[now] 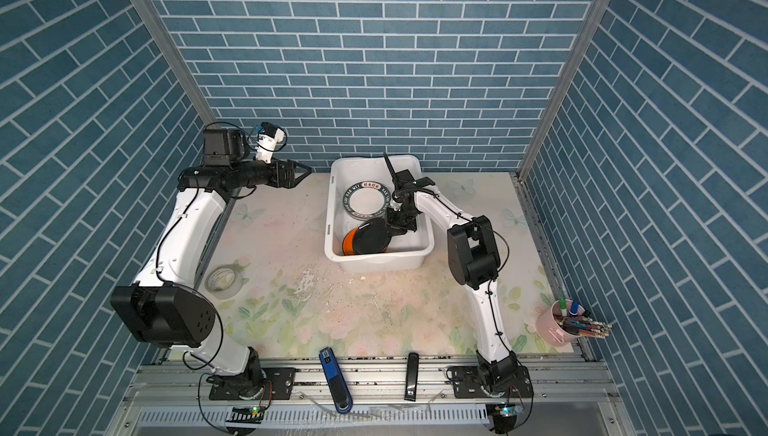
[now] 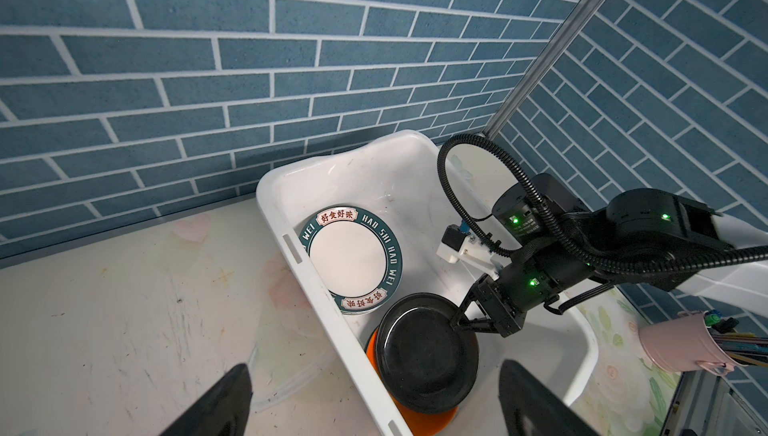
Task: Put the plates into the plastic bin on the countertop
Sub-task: 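Lower the black plate onto the orange plate in the bin with the right gripper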
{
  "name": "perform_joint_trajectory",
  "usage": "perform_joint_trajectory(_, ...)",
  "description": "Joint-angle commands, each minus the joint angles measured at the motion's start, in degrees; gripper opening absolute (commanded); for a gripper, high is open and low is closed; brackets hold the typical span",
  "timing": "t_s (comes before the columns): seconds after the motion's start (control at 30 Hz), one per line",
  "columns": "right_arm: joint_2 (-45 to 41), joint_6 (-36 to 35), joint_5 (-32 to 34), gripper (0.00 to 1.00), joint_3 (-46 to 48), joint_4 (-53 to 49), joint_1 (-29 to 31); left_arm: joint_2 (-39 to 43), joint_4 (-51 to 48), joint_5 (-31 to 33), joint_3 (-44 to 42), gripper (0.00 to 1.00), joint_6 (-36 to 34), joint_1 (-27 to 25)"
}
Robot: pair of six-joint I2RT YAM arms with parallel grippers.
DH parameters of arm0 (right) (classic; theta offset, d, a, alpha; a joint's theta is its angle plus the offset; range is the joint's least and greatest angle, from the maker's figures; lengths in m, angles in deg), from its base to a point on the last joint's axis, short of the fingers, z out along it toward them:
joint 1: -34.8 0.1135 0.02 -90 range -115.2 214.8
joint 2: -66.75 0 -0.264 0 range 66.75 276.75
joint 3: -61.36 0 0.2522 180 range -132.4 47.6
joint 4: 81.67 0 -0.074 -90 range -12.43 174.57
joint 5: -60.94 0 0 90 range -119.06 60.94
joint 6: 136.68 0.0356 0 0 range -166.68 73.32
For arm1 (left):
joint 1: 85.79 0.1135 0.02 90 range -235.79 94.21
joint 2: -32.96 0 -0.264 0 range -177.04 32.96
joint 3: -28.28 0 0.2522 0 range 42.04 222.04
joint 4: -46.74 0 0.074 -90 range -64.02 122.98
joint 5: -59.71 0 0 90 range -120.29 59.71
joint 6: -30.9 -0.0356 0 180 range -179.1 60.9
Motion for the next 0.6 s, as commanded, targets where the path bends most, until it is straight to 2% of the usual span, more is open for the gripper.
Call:
perform_joint_trajectory(0.0, -0.97, 0.76, 0.3, 0.15, 1.34, -0.53, 0.22, -0.75, 1.01, -1.41, -0.05, 0.94, 0.5, 0.27)
perform_joint_trajectory(0.57, -0.64, 1.3, -0.09, 0.23, 1.67, 0.56, 0.24, -1.26, 1.28, -1.93, -0.07, 0.94, 0.82, 0.27)
